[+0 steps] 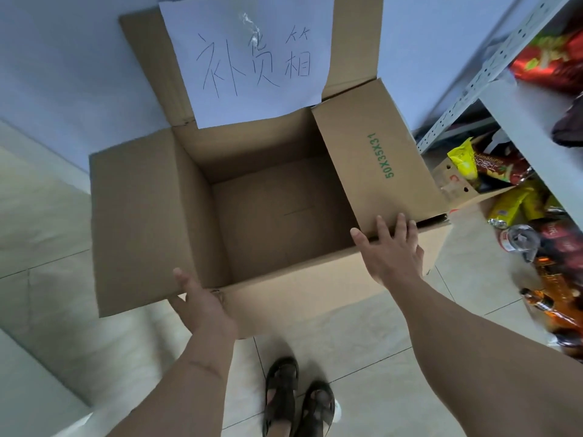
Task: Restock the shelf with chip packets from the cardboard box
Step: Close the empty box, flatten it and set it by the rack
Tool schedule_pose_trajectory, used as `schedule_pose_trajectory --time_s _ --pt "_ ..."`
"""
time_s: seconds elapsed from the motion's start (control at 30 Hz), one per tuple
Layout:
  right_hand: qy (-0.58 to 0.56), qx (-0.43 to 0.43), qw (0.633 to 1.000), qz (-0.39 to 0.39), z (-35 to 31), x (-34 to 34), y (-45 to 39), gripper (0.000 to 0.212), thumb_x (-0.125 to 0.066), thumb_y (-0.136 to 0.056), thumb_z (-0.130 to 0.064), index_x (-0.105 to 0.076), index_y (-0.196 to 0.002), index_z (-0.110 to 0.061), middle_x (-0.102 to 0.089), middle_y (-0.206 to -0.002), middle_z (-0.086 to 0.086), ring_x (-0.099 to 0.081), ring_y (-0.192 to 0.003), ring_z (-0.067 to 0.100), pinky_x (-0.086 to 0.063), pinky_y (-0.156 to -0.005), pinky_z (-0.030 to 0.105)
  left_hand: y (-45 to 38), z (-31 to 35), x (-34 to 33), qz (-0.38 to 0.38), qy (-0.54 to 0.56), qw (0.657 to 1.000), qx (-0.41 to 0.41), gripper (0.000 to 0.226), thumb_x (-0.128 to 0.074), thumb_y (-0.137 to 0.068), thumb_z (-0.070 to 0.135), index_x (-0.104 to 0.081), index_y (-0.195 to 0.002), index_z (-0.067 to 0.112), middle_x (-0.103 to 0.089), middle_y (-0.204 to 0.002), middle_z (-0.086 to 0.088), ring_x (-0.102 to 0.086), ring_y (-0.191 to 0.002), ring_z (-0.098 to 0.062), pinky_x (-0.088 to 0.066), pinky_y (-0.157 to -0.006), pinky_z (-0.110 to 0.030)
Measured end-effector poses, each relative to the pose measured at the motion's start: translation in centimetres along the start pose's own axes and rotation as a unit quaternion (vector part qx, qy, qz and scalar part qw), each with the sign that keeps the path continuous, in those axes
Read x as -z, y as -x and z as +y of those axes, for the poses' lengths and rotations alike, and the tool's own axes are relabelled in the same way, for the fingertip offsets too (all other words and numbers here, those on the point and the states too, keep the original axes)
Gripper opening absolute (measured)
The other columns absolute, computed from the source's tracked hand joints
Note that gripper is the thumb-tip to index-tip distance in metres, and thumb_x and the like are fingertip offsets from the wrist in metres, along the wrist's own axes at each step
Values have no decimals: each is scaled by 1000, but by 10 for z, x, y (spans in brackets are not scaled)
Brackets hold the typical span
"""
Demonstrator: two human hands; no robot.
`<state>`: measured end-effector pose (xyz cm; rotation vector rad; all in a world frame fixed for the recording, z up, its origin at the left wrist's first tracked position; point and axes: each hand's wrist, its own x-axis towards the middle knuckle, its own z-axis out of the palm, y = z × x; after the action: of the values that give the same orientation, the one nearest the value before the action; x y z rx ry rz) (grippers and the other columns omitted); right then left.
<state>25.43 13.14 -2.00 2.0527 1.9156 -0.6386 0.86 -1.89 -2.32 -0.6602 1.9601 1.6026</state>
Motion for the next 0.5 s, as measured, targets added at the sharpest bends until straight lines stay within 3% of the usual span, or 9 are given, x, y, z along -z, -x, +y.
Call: schedule_pose_trajectory --time_s 0.07,0.13,0.2,0.27,0.33,0.43,0.5 --pt "-2 2 1000 2 1 -1 1 86 -11 -88 -82 -10 -160 -35 10 -168 2 14 -154 26 -9 -122 52 1 3 6 -14 -40 996 -83 53 -54 -95 59 -49 -142 37 -65 -111 19 -66 -94 3 -49 -84 -14" --pt "-1 13 1000 9 2 -2 2 85 -11 -89 -82 -10 -160 -35 9 -169 3 14 -154 26 -9 -122 52 3 1 15 -48 -110 978 -171 44 -53 -99 53 -50 -140 38 -61 -130 14 -61 -114 -3 -45 -99 -18" --pt "0 24 1000 14 2 -2 5 84 -11 -89 -81 -10 -160 -35 9 -169 3 15 -154 26 -9 -122 52 3 -4 25 -96 -169 960 -202 56 -54 -98 55 -42 -149 36 -49 -150 10 -47 -137 -14 -36 -115 -33" --pt "-5 32 999 14 3 -2 8 83 -11 -90 -80 -10 -160 -35 8 -169 2 16 -154 26 -8 -122 52 4 -4 35 -147 -228 940 -208 70 -57 -97 53 -30 -157 29 -33 -162 6 -37 -145 -18 -30 -119 -34" --pt "-17 39 999 12 3 -2 11 82 -12 -91 -79 -11 -160 -35 7 -169 2 15 -154 25 -8 -122 52 0 -4 45 -197 -301 897 -256 79 -62 -92 56 -27 -158 30 -23 -166 4 -39 -144 -22 -35 -114 -35" --pt "-52 48 997 10 6 -2 13 78 -13 -93 -76 -15 -160 -35 2 -169 1 12 -154 23 -9 -121 52 -8 -2 53 -258 -424 802 -332 89 -60 -75 66 -30 -154 38 -16 -163 1 -43 -137 -26 -50 -91 -36" --pt "-84 54 995 16 9 -2 13 76 -15 -95 -73 -17 -160 -34 -1 -169 -1 8 -154 21 -11 -121 53 -12 1 53 -294 -436 795 -304 87 -61 -67 71 -33 -148 52 -17 -162 2 -40 -140 -22 -50 -92 -36"
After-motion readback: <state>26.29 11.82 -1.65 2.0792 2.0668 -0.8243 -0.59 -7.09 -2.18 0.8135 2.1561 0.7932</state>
